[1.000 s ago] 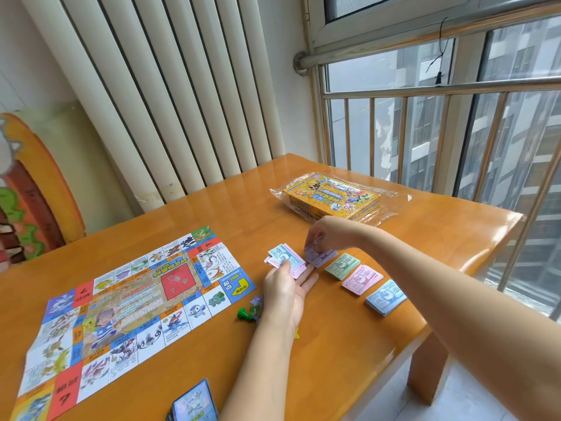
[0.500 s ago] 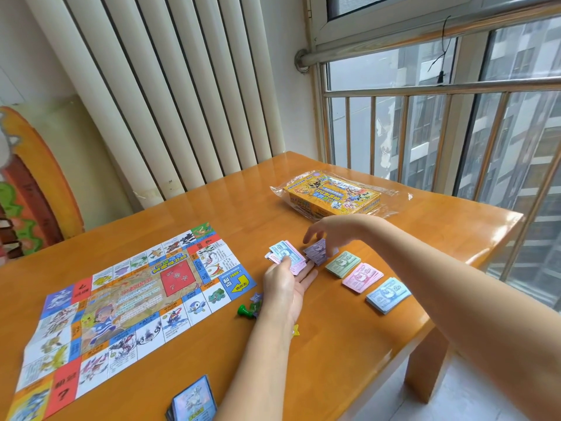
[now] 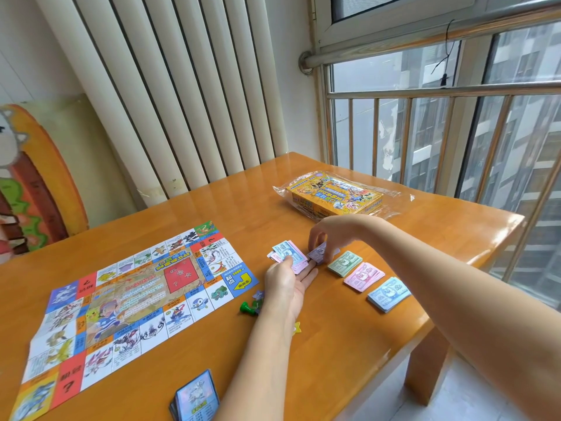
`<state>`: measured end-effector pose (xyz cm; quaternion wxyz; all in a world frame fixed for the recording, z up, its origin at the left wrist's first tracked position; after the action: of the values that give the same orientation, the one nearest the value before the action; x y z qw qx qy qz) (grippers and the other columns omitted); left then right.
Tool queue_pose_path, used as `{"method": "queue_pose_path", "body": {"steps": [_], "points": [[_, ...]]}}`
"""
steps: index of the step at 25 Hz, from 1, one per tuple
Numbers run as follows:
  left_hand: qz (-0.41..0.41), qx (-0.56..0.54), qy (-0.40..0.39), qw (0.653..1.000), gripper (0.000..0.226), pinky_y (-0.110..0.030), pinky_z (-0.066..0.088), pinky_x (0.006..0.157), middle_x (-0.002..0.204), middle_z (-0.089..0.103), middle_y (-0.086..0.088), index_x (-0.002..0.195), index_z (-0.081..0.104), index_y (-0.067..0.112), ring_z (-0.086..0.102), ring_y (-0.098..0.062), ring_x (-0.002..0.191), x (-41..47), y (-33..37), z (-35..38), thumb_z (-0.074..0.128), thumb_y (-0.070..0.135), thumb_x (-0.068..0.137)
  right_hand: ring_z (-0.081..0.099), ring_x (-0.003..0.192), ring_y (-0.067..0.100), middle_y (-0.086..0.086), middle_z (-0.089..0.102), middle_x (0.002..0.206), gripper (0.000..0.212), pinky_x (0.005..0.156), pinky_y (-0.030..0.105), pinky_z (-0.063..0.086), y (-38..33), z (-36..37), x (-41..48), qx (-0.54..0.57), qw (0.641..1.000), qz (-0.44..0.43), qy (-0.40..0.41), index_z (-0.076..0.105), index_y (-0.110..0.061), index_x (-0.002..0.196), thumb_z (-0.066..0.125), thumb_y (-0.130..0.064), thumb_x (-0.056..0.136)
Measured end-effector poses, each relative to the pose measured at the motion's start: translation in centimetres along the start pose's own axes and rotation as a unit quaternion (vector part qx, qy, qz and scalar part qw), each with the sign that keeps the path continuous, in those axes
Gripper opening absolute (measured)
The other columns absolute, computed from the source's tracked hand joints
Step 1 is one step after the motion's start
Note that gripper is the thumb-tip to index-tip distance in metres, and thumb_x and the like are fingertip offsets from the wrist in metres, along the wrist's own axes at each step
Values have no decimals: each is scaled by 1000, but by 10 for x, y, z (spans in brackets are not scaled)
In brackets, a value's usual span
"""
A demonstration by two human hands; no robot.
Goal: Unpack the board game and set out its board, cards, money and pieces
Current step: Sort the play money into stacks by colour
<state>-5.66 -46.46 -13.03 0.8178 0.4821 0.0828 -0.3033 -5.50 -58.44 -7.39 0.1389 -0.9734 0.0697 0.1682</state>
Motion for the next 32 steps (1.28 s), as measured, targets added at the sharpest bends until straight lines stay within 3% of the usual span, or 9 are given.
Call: {"method": "queue_pose_path", "body": {"steps": [2, 5, 9, 12, 16, 20, 24, 26, 32], "points": [[9, 2, 6, 1000, 37, -47, 47, 88, 120, 53, -32, 137, 34, -7, 56, -42, 110, 0, 3, -4, 31, 5, 102, 56, 110, 22, 0, 54, 127, 47, 85, 29, 46, -1, -7, -5, 4, 999, 1, 37, 57, -23, 127, 72, -21, 82], [62, 0, 13, 998, 29, -40, 52, 80, 100, 59, -22, 125, 47, -8, 60, -32, 91, -1, 16, -10, 36, -1, 99, 60, 105, 19, -1, 62, 116, 31, 88, 31, 49, 2, -35, -23, 119, 975, -10, 188, 63, -21, 118, 67, -23, 87], [123, 44, -23, 991, 14, -29, 55, 69, 90, 65, -14, 104, 58, -1, 65, -23, 81, -11, 32, -1, 51, -5, 93, 69, 78, 14, 0, 72, 88, 16, 73, 28, 58, 4, -44, -59, 271, 918, -48, 286, 70, -17, 99, 68, -26, 86], [151, 126, -59, 979, 14, -25, 56, 65, 85, 70, -8, 89, 63, 8, 68, -17, 75, -18, 32, 11, 63, -5, 84, 68, 69, 11, 1, 72, 80, 16, 59, 21, 54, 10, -43, -86, 365, 874, -65, 316, 72, -14, 92, 72, -26, 82], [142, 188, -113, 965, 19, -20, 55, 62, 82, 72, -4, 88, 66, 11, 68, -12, 70, -27, 22, 25, 68, -6, 79, 62, 58, 8, -2, 70, 64, 14, 48, 19, 47, 25, -35, -109, 405, 850, -40, 334, 72, -12, 82, 77, -24, 76], [123, 212, -163, 956, 21, -19, 54, 60, 77, 72, -1, 90, 68, 11, 68, -8, 66, -38, 10, 40, 68, -7, 78, 61, 56, 6, 1, 71, 66, 10, 51, 19, 48, 33, -14, -121, 436, 846, -23, 305, 72, -5, 83, 77, -11, 76], [67, 222, -216, 948, 7, -21, 55, 57, 80, 72, -6, 94, 65, 8, 68, -12, 64, -49, -9, 50, 59, 7, 91, 58, 50, 3, -2, 69, 61, 5, 49, 15, 47, 55, 0, -142, 474, 815, 7, 333, 72, -8, 81, 74, -6, 78], [38, 250, -219, 943, 12, -20, 54, 51, 75, 72, -6, 98, 63, 5, 69, -13, 61, -52, -15, 48, 52, 12, 96, 56, 47, 4, 0, 67, 58, 4, 47, 14, 45, 71, 8, -152, 492, 805, 36, 331, 72, -8, 80, 74, -5, 79], [-74, 365, -230, 899, 15, -21, 54, 49, 74, 73, -11, 96, 61, 3, 69, -18, 57, -65, -34, 41, 48, 11, 96, 51, 47, 8, 0, 67, 60, 13, 46, 17, 33, 100, 46, -161, 492, 818, 126, 270, 71, -9, 83, 79, -9, 73]]}}
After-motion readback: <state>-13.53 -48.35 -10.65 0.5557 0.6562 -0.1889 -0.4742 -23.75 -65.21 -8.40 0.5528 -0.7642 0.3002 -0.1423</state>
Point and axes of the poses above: each hand's wrist, its own x-axis towards the middle knuckle, its own z-axis out of the palm, y = z × x, the point moved 9 cm from there along x, towards the middle knuckle
